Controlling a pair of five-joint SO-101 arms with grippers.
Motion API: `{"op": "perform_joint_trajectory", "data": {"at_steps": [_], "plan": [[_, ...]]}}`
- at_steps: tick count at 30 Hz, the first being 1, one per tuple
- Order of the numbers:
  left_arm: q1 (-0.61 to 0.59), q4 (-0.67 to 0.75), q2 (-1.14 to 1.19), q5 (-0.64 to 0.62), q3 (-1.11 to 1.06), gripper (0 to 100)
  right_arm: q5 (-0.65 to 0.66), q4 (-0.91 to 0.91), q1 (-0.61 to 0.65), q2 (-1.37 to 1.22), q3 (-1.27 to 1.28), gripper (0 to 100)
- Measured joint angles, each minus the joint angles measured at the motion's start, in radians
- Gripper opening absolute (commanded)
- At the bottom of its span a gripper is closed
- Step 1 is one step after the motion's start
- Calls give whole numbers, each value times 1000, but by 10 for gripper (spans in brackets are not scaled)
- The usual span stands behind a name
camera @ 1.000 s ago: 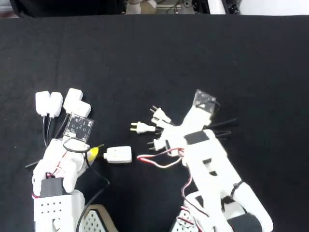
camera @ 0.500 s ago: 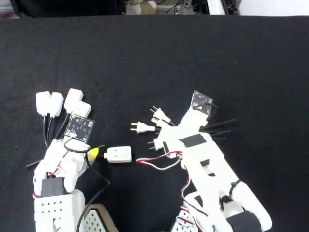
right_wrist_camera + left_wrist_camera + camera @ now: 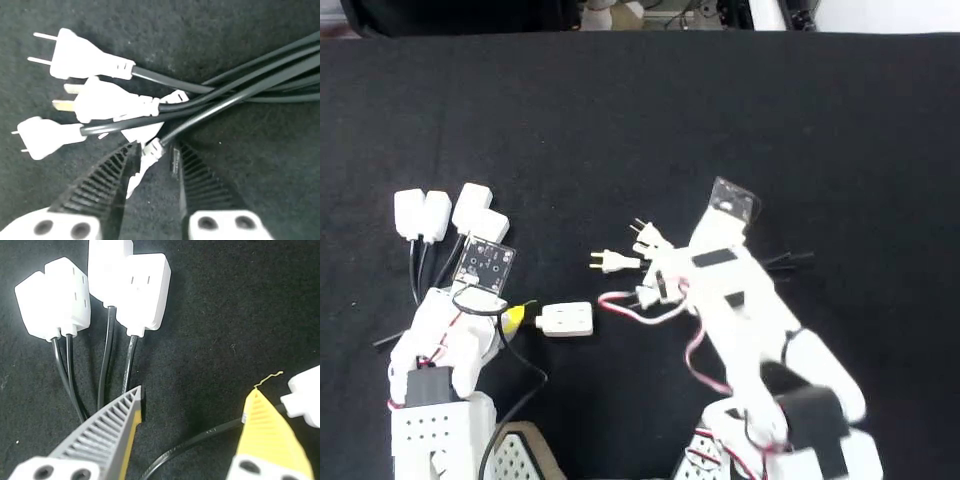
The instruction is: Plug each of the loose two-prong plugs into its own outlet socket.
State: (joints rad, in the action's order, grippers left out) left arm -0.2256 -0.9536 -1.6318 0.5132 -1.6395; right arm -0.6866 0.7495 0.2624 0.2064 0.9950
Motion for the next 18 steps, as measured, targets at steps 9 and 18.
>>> {"op": "perform_joint_trajectory", "data": {"at_steps": [9,18], "plan": [[0,0,0,0,0,321,157,218,-118,-157,-209,11],[0,0,0,0,0,321,236,319,-193,-204,-235,53]]}}
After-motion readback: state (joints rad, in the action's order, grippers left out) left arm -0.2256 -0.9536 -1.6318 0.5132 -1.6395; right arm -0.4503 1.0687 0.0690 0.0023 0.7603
